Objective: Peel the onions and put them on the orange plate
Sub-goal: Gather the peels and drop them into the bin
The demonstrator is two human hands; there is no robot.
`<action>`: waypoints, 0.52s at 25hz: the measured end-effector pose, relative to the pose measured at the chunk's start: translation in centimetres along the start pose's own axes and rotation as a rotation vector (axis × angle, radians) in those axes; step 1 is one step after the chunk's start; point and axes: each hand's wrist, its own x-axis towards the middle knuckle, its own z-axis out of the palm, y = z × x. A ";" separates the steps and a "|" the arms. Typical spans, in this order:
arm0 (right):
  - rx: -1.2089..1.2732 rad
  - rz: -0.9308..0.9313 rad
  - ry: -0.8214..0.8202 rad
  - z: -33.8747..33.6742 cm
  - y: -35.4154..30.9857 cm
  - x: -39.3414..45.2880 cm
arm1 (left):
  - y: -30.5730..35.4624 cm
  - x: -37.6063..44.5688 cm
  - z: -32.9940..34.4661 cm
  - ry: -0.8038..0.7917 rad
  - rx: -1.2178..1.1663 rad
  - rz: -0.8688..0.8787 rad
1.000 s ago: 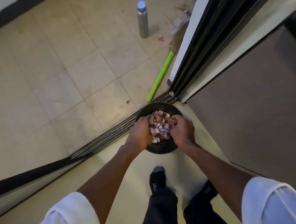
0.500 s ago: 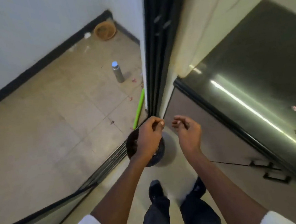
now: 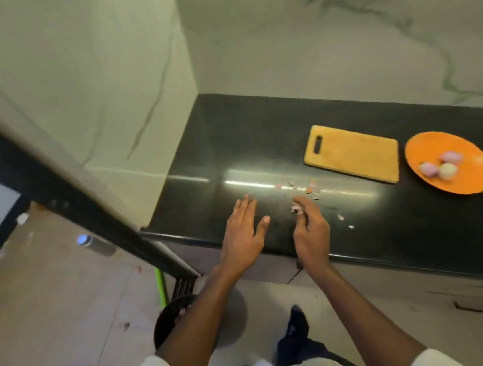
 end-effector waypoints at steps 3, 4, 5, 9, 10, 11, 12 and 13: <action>-0.301 0.114 0.138 -4.8 5.4 2.5 | 2.4 2.8 3.0 -0.099 0.108 0.036; -0.430 0.202 0.166 -6.0 7.0 2.8 | 3.3 3.5 4.0 -0.131 0.101 0.035; -0.526 0.298 0.177 -6.7 8.1 2.9 | 4.2 4.1 5.1 -0.167 0.080 0.027; -0.612 0.293 0.003 -4.3 7.5 2.7 | 6.7 4.7 8.4 -0.255 -0.190 -0.037; -0.566 0.202 -0.082 -2.9 7.1 3.1 | 7.1 4.7 8.7 -0.244 -0.327 -0.052; -0.467 0.114 -0.166 -1.9 6.5 3.7 | 7.4 4.8 8.6 -0.230 -0.465 -0.065; -0.337 0.056 -0.227 -1.6 6.1 4.4 | 7.6 5.1 8.2 -0.209 -0.563 -0.078; -0.241 0.024 -0.240 -1.9 6.2 5.1 | 7.6 5.7 7.7 -0.175 -0.592 -0.087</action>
